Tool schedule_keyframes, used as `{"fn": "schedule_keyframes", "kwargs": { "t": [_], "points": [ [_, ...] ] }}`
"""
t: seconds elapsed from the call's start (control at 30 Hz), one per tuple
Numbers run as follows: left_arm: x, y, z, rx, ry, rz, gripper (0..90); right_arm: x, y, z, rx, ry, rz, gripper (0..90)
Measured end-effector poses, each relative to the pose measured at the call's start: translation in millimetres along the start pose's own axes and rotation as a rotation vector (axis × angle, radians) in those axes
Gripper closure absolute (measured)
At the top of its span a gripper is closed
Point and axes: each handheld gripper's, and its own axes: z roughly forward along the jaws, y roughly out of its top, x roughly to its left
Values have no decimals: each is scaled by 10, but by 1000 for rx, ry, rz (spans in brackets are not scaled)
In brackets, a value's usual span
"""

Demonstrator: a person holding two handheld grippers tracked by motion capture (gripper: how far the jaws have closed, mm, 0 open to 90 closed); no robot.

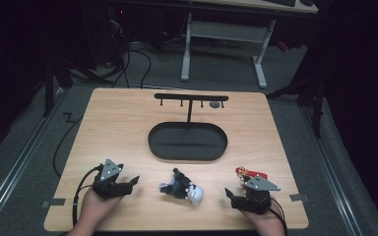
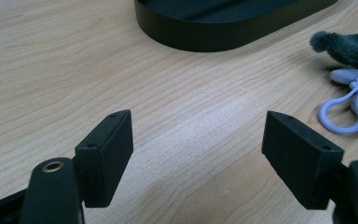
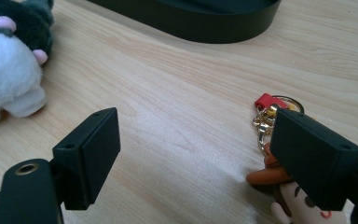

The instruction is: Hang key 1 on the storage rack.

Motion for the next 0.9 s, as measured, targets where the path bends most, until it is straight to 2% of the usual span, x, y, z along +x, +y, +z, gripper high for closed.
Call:
{"fn": "schedule_keyframes", "kwargs": {
  "t": [0.33,0.63,0.9],
  "points": [
    [-14,-1,10,9,-2,16,248,4,23,-41,46,26,-11,209],
    [-29,1,29,17,-3,34,248,-34,43,-88,81,36,23,269],
    [-43,2,46,33,-9,50,249,-128,36,-173,113,45,37,333]
  ]
}}
